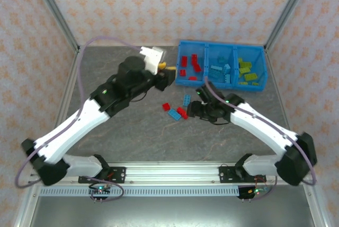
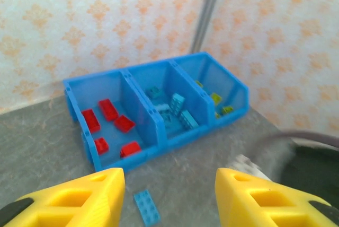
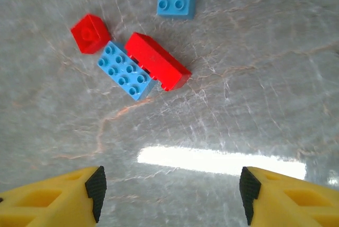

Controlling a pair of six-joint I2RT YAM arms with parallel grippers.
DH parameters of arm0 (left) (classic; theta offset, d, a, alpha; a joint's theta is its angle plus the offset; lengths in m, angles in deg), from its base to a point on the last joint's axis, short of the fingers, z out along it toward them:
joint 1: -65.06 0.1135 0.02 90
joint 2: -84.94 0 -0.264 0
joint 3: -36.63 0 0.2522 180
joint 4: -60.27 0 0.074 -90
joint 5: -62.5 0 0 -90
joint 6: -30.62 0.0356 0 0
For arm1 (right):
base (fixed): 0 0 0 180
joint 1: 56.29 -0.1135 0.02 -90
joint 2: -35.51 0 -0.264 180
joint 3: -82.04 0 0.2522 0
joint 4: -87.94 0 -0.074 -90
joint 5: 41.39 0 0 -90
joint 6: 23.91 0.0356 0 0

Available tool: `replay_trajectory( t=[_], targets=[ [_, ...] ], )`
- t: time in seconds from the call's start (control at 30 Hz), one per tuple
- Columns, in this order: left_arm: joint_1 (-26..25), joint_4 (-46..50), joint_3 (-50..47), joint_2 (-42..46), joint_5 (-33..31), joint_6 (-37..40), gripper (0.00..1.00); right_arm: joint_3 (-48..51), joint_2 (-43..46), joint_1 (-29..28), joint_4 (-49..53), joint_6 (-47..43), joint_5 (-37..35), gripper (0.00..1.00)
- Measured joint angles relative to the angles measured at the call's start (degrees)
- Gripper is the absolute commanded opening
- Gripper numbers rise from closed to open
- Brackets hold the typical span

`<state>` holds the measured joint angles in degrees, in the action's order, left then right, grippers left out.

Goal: Sort the legos into containers by color

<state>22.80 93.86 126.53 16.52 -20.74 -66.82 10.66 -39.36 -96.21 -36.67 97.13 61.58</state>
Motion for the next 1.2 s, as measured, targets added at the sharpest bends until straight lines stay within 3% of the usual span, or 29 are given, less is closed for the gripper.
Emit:
replay_trajectory(
  t=[0.2,0.4,0.53,0.93,1.2],
  targets=[
    [-0.5,9.9,-10.4,15.1,3.6,9.7,0.52,-1.7,-13.4,-2.2,-5.8,-8.6,-4.2,0.66],
    [-0.5,19.3,-17.0,27.6,4.5,19.7,0.78,-5.5,-24.5,-0.9,-11.4,-12.7,-5.0,0.55],
    [-0.5,21.3,-20.1,32.3,4.3,23.9,0.88,-7.0,-27.9,-0.3,-13.8,-13.0,-4.7,0.35],
    [-0.5,21.3,-22.6,31.0,4.8,27.6,0.97,-4.2,-26.8,0.0,-15.9,-11.6,-5.1,0.15],
    [-0.5,20.6,-22.8,31.2,7.9,28.4,1.0,2.9,-12.2,0.1,-16.4,-9.6,-5.4,0.05]
  ],
)
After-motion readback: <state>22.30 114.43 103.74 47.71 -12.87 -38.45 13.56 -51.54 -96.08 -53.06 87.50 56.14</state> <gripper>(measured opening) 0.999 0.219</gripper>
